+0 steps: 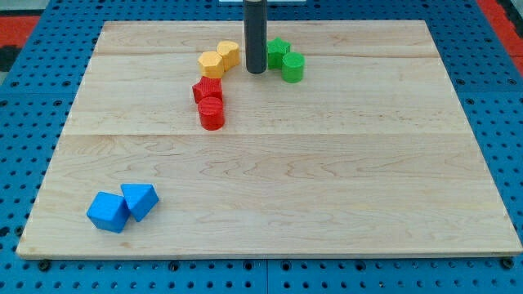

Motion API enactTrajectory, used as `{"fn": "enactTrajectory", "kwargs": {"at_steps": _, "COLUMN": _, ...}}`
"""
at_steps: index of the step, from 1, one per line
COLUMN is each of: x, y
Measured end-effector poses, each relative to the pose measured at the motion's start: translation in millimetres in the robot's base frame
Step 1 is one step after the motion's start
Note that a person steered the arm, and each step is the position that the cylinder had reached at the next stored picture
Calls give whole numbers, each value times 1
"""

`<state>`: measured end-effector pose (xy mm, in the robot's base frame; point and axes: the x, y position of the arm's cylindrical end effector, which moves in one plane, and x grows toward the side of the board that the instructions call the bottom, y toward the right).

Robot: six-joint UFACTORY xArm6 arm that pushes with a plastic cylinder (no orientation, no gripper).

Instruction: Move the green circle to the green star

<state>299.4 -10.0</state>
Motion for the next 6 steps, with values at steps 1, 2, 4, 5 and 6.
{"fn": "enactTrajectory", "kwargs": {"at_steps": 1, "x": -25, "y": 22}}
{"fn": "enactTrajectory", "kwargs": {"at_steps": 2, "x": -14, "y": 93}}
{"fn": "enactTrajectory", "kwargs": {"at_steps": 4, "x": 7, "y": -8}}
{"fn": "enactTrajectory", "kwargs": {"at_steps": 5, "x": 38, "y": -1}}
{"fn": "enactTrajectory", "kwargs": {"at_steps": 6, "x": 32, "y": 49}}
